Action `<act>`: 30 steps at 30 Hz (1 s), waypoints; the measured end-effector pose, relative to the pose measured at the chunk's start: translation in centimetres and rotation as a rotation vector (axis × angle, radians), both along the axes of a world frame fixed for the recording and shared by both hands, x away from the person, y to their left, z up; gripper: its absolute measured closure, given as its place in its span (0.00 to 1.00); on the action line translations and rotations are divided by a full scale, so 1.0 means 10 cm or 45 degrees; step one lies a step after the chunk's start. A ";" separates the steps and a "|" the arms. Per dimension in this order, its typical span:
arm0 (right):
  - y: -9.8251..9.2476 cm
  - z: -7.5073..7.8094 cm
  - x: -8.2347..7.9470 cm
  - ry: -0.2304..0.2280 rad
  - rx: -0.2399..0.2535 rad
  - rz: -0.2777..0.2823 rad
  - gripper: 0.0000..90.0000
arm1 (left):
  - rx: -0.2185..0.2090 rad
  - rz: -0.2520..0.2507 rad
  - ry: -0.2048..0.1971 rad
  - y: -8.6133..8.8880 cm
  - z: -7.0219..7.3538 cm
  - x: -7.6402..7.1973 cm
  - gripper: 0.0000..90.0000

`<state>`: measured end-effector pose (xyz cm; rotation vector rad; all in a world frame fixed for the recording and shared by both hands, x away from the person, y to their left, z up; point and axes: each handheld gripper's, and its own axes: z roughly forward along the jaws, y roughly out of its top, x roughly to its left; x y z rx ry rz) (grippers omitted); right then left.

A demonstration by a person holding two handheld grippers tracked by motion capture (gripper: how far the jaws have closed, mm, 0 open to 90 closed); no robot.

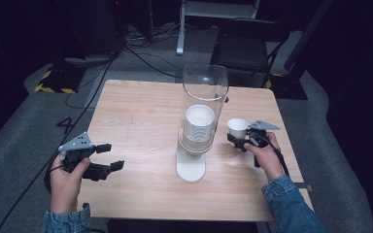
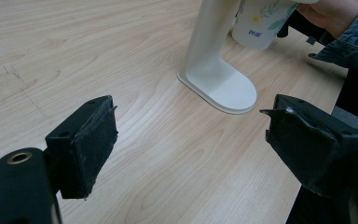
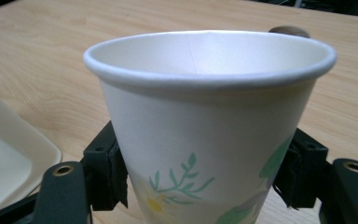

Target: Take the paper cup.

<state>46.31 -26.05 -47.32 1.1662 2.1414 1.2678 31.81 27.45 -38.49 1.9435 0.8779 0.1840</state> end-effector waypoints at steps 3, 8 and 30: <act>0.09 -0.05 0.01 0.014 -0.021 0.037 0.34 | 0.006 -0.003 0.000 0.00 -0.01 0.00 0.18; 0.18 -0.11 0.01 0.035 -0.045 0.076 0.34 | 0.010 -0.003 0.004 -0.01 -0.01 0.01 0.18; 0.27 -0.18 -0.04 0.087 -0.039 0.129 0.32 | 0.007 -0.014 0.016 -0.03 -0.01 0.01 0.18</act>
